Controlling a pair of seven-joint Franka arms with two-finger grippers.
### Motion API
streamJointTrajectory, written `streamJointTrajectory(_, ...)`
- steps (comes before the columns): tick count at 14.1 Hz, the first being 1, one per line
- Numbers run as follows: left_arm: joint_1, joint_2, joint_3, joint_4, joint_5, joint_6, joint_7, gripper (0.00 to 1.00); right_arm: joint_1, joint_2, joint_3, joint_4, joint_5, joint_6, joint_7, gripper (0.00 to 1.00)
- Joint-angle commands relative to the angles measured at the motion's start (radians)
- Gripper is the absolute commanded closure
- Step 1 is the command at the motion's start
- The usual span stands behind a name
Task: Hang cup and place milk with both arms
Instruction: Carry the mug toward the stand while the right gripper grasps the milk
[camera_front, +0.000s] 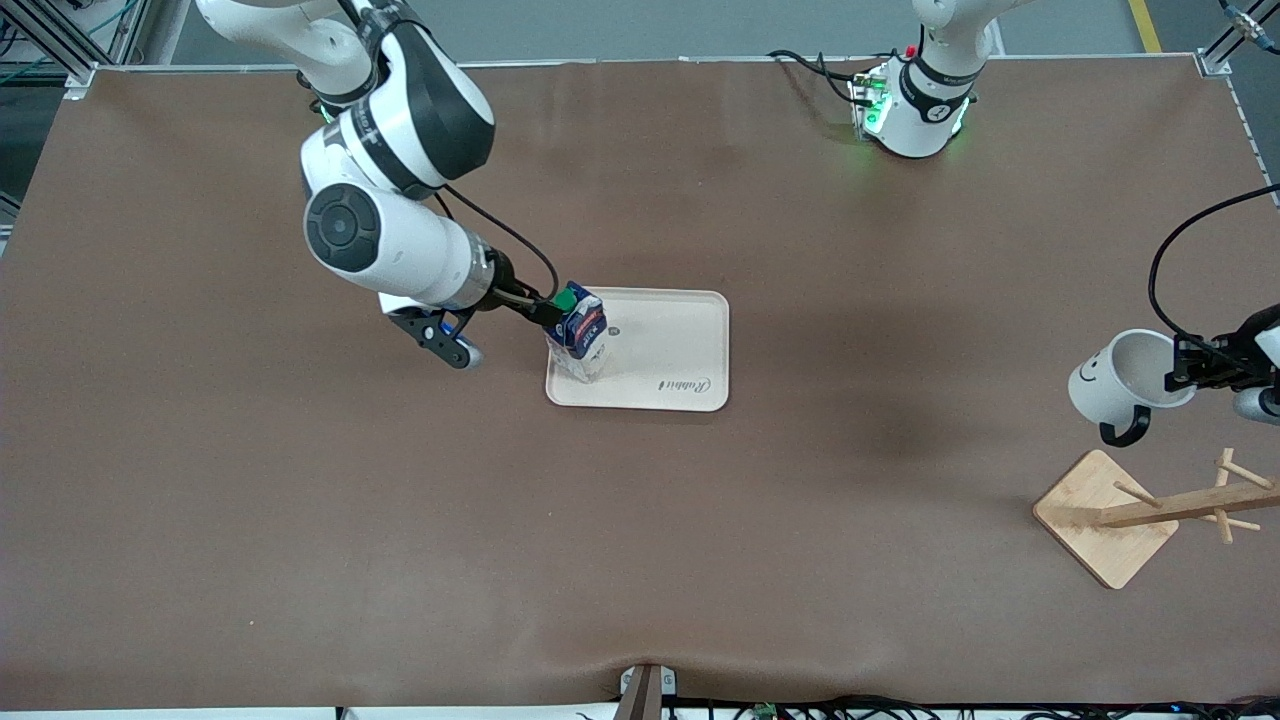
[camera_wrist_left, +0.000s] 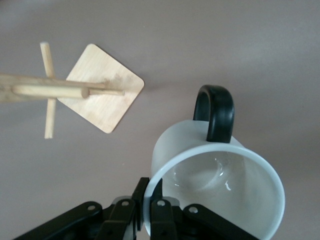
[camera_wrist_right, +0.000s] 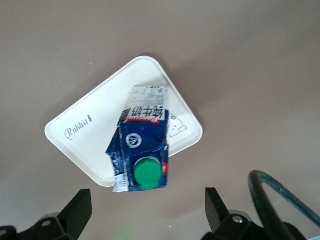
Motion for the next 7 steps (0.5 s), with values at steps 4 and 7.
streamJointTrajectory(4,0.042,0.063,0.006,0.064,0.003,0.051,0.084,1.0,0.079,0.053,-0.013,-0.001,0.023,0.08,0.128,0.0)
streamJointTrajectory(7,0.05,0.07,0.009,0.065,0.003,0.082,0.093,1.0,0.093,0.063,-0.013,-0.033,0.008,0.079,0.136,0.0)
